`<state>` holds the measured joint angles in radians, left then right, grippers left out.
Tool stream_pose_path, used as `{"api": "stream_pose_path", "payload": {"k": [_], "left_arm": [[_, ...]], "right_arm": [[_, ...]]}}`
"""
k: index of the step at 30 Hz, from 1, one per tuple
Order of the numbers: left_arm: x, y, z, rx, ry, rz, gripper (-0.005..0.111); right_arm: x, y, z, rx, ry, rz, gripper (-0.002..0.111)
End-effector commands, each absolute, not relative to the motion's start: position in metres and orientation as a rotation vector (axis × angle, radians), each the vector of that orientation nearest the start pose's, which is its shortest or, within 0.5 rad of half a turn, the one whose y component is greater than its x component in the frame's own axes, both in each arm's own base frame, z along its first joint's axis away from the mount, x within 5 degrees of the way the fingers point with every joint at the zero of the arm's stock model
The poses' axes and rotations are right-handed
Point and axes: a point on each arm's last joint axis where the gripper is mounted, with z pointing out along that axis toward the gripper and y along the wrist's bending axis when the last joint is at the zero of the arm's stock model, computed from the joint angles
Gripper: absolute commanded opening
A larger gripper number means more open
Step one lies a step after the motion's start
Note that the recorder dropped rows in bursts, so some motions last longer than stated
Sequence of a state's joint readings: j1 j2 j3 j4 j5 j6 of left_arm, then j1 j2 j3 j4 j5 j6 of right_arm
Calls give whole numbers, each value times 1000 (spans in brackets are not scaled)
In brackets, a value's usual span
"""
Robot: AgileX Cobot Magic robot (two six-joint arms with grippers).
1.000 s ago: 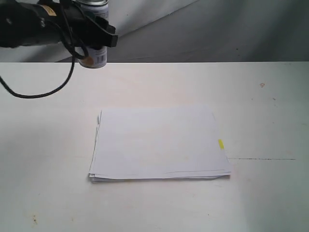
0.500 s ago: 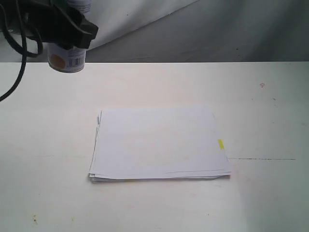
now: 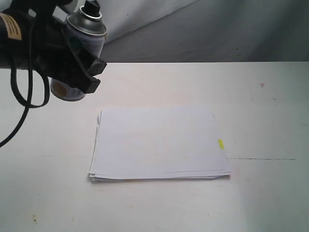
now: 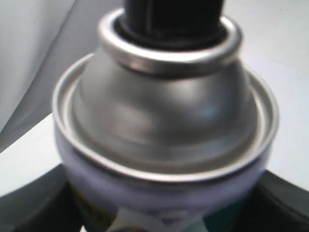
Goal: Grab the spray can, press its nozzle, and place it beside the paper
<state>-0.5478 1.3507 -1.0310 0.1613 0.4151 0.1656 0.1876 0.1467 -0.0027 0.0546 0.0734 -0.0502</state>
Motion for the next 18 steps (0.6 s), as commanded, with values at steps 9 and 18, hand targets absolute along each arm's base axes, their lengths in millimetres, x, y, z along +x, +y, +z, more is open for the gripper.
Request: {"api": "stream_pose_path", "payload": {"k": [9, 18], "left_arm": [[257, -185, 267, 947, 1948, 255, 0], [269, -218, 210, 864, 1837, 648, 0]], "right_arm": [[67, 13, 198, -152, 1695, 153, 0], [67, 13, 198, -152, 1695, 153, 0]]}}
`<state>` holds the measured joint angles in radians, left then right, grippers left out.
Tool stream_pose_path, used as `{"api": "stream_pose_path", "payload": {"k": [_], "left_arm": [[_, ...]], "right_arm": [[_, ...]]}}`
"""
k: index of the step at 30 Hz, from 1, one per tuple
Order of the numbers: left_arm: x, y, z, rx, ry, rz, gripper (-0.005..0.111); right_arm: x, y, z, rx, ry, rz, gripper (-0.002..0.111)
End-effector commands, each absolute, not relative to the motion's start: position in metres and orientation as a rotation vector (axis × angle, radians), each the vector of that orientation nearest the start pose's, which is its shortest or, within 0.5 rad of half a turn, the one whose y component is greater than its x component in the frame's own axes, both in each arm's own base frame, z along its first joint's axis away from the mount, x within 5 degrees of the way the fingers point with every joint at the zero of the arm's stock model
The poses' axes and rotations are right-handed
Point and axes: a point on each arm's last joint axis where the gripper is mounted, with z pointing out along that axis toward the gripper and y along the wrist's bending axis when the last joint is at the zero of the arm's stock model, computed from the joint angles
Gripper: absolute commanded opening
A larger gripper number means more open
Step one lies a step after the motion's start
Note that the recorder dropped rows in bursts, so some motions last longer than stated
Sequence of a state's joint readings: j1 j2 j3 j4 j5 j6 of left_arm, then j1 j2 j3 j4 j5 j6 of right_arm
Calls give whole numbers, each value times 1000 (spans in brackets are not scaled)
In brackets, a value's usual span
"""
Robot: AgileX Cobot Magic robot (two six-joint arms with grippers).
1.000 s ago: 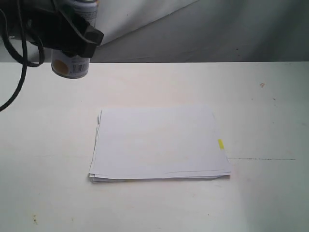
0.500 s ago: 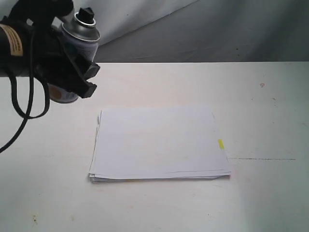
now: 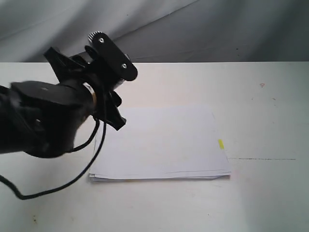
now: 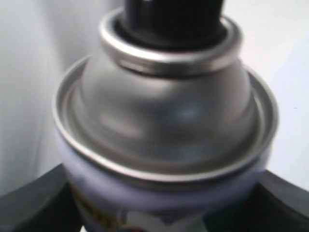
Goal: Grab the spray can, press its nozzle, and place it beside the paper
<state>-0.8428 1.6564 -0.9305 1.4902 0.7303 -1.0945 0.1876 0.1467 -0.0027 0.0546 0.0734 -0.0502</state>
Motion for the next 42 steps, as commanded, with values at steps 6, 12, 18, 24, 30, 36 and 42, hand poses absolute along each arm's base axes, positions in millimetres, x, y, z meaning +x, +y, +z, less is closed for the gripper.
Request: {"api": "stream_pose_path", "payload": {"k": [6, 12, 18, 24, 30, 36, 42], "left_arm": [[276, -227, 169, 919, 1831, 711, 0], [278, -227, 137, 956, 1844, 828, 0], [278, -227, 121, 1023, 1851, 867, 0], [279, -226, 122, 1015, 1846, 878, 0], [279, -224, 125, 993, 1830, 917, 0], [279, -224, 125, 1012, 1823, 928, 0], [279, -224, 125, 1012, 1823, 928, 0]], "right_arm": [[67, 13, 198, -152, 1695, 153, 0], [67, 13, 198, -152, 1695, 153, 0], [67, 13, 198, -152, 1695, 153, 0], [67, 13, 198, -152, 1695, 153, 0], [67, 13, 198, -152, 1695, 153, 0], [67, 13, 198, -152, 1695, 153, 0], [67, 13, 198, -152, 1695, 153, 0]]}}
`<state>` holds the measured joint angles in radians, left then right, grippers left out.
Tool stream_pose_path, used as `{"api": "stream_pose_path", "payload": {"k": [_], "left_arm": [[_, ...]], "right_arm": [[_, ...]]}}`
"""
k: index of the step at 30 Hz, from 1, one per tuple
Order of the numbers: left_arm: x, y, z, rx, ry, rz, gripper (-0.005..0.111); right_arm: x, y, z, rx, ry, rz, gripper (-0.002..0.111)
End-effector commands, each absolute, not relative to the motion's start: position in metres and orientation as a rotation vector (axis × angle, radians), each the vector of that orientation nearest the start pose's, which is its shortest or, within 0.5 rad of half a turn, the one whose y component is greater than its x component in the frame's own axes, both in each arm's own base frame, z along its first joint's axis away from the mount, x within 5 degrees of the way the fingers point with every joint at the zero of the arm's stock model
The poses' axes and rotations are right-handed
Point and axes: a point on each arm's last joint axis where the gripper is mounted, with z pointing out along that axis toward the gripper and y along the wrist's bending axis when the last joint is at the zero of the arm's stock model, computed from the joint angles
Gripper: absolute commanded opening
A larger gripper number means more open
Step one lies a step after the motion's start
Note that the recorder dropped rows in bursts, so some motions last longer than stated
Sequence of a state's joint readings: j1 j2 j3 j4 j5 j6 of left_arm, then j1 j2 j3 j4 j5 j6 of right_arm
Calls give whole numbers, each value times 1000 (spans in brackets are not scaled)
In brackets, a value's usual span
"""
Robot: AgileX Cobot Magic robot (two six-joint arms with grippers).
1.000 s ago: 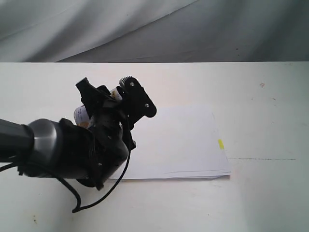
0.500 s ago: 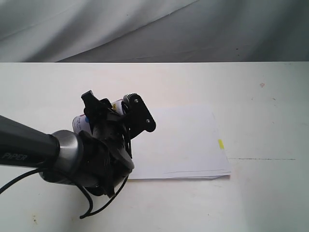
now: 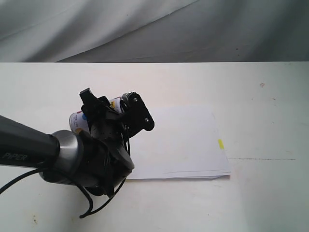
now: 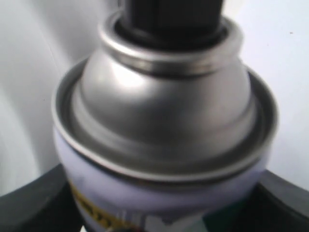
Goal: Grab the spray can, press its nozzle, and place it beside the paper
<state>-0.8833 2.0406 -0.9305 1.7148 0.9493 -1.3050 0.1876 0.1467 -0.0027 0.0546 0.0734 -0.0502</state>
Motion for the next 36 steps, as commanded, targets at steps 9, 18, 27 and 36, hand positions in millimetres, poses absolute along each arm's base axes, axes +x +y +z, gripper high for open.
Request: {"api": "stream_pose_path", "payload": {"k": [9, 18, 27, 36], "left_arm": [[279, -224, 125, 1012, 1823, 928, 0], [279, -224, 125, 1012, 1823, 928, 0], [279, -224, 125, 1009, 1822, 933, 0], [279, -224, 125, 1009, 1822, 933, 0]], "right_arm": [[67, 13, 198, -152, 1695, 153, 0], [67, 13, 198, -152, 1695, 153, 0], [68, 12, 206, 78, 1613, 354, 0], [67, 25, 313, 52, 1704, 527, 0]]}}
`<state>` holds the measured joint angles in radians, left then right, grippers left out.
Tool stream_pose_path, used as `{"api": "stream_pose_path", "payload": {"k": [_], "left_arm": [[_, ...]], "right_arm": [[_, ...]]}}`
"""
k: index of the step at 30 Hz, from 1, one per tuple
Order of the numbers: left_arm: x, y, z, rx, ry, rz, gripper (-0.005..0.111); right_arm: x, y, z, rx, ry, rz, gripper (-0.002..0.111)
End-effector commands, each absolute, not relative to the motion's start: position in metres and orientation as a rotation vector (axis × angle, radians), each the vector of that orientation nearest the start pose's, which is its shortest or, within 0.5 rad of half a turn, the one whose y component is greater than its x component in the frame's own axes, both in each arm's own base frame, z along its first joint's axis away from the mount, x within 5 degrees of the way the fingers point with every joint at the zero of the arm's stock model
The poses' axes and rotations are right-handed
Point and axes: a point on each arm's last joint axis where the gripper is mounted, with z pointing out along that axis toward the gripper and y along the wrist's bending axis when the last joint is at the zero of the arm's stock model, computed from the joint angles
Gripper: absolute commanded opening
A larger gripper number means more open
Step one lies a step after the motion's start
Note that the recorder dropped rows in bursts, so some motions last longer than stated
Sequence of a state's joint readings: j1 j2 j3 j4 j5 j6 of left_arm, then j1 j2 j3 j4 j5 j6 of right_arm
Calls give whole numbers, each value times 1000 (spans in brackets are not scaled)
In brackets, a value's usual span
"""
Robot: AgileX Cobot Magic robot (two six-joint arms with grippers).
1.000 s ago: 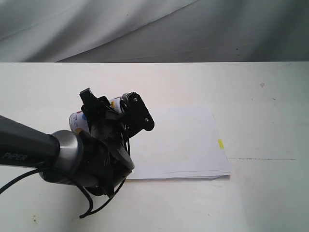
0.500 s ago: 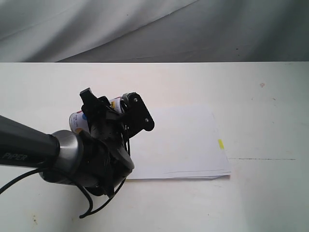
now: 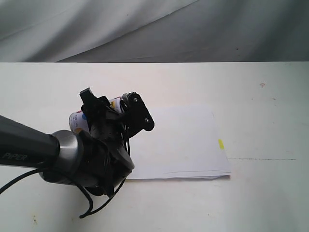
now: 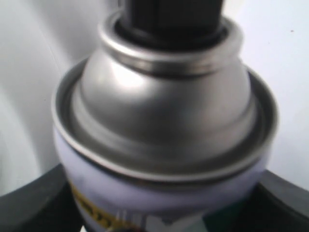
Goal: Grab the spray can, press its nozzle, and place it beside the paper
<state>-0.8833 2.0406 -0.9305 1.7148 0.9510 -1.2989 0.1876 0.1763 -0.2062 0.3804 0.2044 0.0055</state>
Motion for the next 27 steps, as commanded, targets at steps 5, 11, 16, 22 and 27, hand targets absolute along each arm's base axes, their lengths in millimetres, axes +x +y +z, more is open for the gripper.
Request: {"api": "stream_pose_path", "payload": {"k": [5, 11, 16, 22, 27], "left_arm": [[279, -224, 125, 1007, 1822, 931, 0], [279, -224, 125, 1076, 1798, 972, 0], [279, -224, 125, 1077, 1797, 973, 0], [279, -224, 125, 1077, 1797, 973, 0], [279, -224, 125, 1079, 1798, 971, 0]], "right_arm": [[108, 37, 400, -74, 1907, 464, 0], [208, 65, 456, -335, 2107, 431, 0], [278, 94, 425, -572, 2209, 566, 0], [336, 111, 360, -748, 2280, 633, 0], [365, 126, 316, -896, 2241, 744, 0]]}}
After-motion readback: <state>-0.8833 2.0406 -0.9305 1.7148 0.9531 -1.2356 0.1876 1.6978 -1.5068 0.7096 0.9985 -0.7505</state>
